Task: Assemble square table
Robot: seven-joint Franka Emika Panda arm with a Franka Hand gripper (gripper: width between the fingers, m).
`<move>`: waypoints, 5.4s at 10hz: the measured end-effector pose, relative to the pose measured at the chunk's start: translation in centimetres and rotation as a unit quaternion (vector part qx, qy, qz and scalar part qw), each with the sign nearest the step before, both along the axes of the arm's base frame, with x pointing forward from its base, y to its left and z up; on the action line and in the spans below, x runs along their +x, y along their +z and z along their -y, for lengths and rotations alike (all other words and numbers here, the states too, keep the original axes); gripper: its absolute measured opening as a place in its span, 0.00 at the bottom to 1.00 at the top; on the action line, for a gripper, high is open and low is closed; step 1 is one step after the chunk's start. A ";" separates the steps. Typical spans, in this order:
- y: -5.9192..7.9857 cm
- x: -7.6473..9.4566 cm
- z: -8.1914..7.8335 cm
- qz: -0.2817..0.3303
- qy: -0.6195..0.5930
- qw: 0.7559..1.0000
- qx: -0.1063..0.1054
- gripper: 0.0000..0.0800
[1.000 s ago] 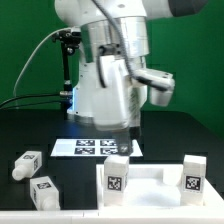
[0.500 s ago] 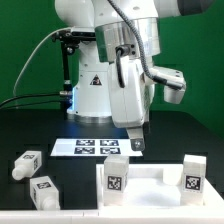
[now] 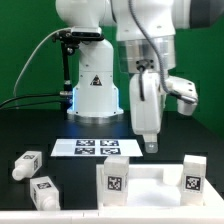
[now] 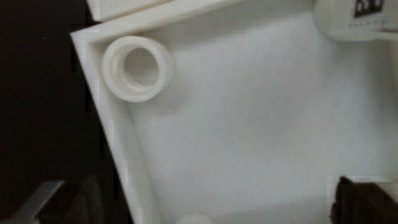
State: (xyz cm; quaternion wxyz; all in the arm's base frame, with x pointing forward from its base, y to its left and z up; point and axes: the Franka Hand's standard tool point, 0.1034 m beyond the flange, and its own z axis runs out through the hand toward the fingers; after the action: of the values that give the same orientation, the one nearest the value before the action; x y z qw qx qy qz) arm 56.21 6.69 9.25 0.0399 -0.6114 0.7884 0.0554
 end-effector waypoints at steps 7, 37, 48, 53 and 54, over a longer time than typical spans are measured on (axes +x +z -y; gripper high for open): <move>-5.9 -5.2 0.7 0.005 0.043 0.998 -0.053 0.81; -6.4 -7.6 10.1 0.040 0.827 0.549 -0.114 0.07; -4.5 -0.1 8.1 -0.032 0.998 -0.030 -0.049 0.07; -4.2 2.0 4.7 -0.034 0.994 -0.098 -0.046 0.07; -4.2 4.4 3.4 -0.031 0.990 -0.123 -0.059 0.07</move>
Offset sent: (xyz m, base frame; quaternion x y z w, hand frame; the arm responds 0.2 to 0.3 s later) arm -0.0593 -0.0199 -0.0333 0.0502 0.0547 -0.0406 0.9964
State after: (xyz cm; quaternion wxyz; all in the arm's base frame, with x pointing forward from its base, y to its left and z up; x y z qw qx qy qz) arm 60.57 3.26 5.01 0.1204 0.7058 0.6981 -0.0049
